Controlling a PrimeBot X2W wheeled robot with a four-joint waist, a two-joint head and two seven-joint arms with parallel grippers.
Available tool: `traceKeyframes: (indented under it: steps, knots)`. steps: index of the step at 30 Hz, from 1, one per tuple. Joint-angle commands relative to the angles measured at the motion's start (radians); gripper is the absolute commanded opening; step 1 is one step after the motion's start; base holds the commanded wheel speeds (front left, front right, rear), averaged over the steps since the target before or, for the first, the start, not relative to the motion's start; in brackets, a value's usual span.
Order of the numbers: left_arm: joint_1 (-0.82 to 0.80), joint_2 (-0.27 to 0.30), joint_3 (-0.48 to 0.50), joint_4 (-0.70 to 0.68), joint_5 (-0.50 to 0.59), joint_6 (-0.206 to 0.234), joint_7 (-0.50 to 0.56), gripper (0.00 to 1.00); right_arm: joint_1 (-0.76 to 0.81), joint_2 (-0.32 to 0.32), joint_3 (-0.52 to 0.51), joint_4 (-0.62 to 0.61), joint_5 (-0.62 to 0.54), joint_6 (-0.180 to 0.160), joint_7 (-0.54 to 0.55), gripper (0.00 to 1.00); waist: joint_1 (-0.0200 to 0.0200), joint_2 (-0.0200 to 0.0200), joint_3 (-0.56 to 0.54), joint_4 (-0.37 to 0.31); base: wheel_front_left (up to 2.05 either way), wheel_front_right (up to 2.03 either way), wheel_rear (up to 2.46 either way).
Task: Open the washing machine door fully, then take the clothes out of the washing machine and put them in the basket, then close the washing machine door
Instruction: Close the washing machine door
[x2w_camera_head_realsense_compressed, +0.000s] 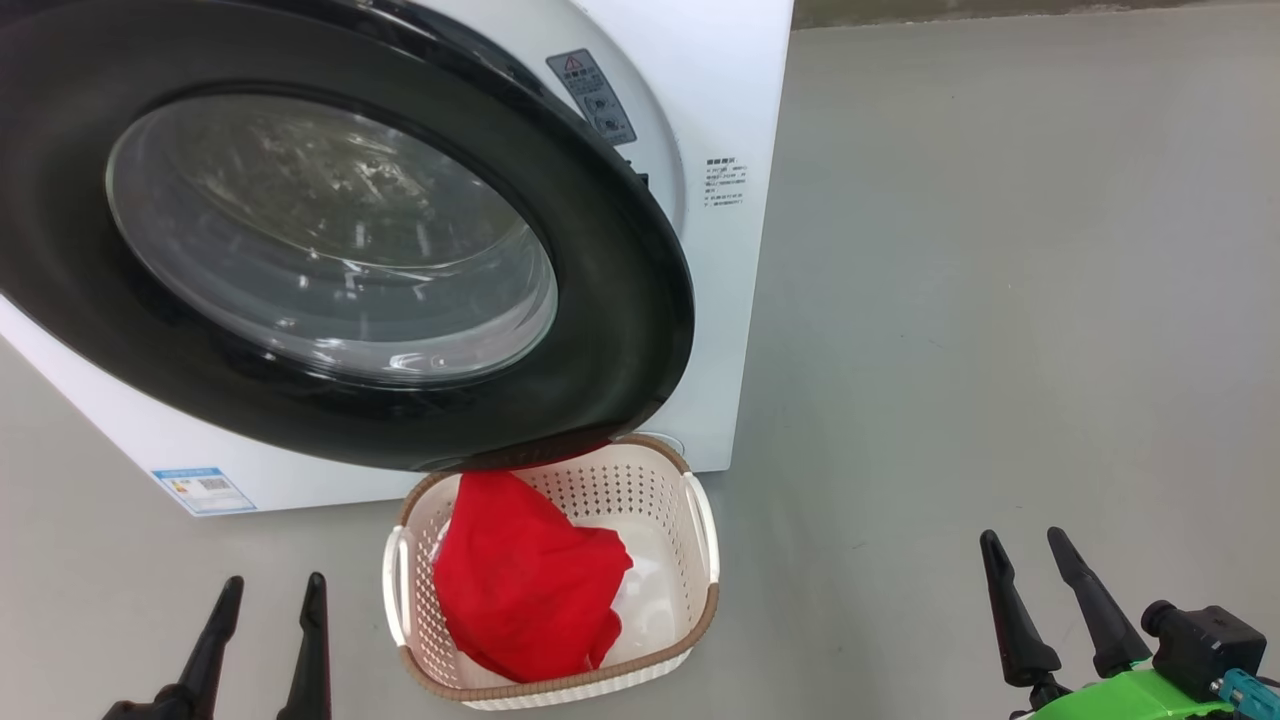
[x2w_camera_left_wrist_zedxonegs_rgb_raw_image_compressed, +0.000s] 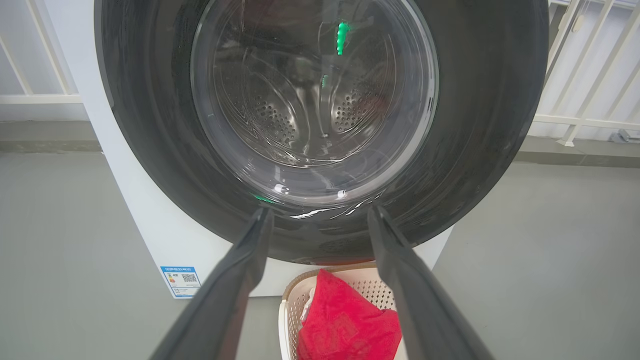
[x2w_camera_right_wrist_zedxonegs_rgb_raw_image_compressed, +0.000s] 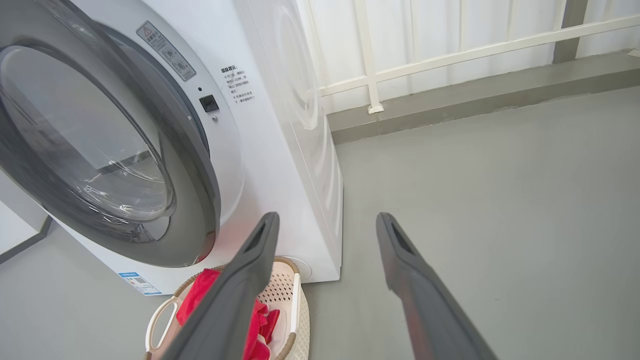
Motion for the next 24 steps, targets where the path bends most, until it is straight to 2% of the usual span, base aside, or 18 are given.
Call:
traceKeyframes:
  steps: [1, 5, 6, 7, 8, 9, 10, 17, 24]
  knots:
    - [-0.021, 0.006, 0.039, -0.025, 0.007, -0.005, -0.012, 1.0, -0.017, -0.009, 0.024, -0.021, -0.008, 0.006, -0.006, 1.0, 0.0001, -0.0001, 0.0, 0.0, 0.0, 0.0, 0.0]
    - [-0.02, 0.004, 0.037, -0.023, 0.007, -0.005, -0.012, 1.0, -0.017, -0.009, 0.027, -0.021, -0.008, 0.006, -0.006, 1.0, 0.0001, -0.0001, -0.002, 0.002, 0.0, 0.0, 0.0]
    - [-0.019, 0.003, 0.036, -0.022, 0.007, -0.005, -0.012, 1.0, -0.017, -0.009, 0.03, -0.021, -0.007, 0.006, -0.006, 0.91, 0.0001, -0.0001, -0.002, 0.004, 0.0, 0.0, 0.0]
    - [-0.018, 0.002, 0.033, -0.021, 0.006, -0.005, -0.012, 1.0, -0.019, -0.008, 0.037, -0.021, -0.004, 0.006, -0.006, 0.57, 0.0001, -0.0001, -0.003, 0.005, 0.0, 0.0, 0.0]
    - [-0.018, 0.001, 0.031, -0.02, 0.004, -0.005, -0.012, 1.0, -0.021, -0.008, 0.046, -0.021, 0.0, 0.006, -0.006, 0.38, 0.0001, -0.0001, -0.002, 0.007, 0.0, 0.0, 0.0]
    - [-0.018, 0.0, 0.029, -0.018, 0.002, -0.005, -0.012, 1.0, -0.024, -0.011, 0.057, -0.019, 0.003, 0.006, -0.006, 0.05, 0.0001, -0.0001, -0.002, 0.01, 0.0, 0.0, 0.0]
    - [-0.02, -0.003, 0.03, -0.016, 0.0, -0.005, -0.012, 1.0, -0.029, -0.013, 0.066, -0.017, 0.005, 0.006, -0.006, 0.0, 0.0001, -0.0001, -0.002, 0.014, 0.0, 0.0, 0.0]
    - [-0.032, -0.021, 0.027, -0.01, -0.021, -0.005, -0.012, 1.0, -0.107, -0.02, 0.142, -0.002, 0.016, 0.006, -0.006, 0.0, 0.0001, -0.0001, 0.01, 0.058, 0.0, 0.0, 0.0]
    - [-0.043, -0.028, 0.001, 0.002, -0.046, -0.005, -0.012, 1.0, -0.256, -0.034, 0.253, 0.026, 0.038, 0.006, -0.006, 0.0, 0.0001, -0.0001, 0.038, 0.118, 0.0, 0.0, 0.0]
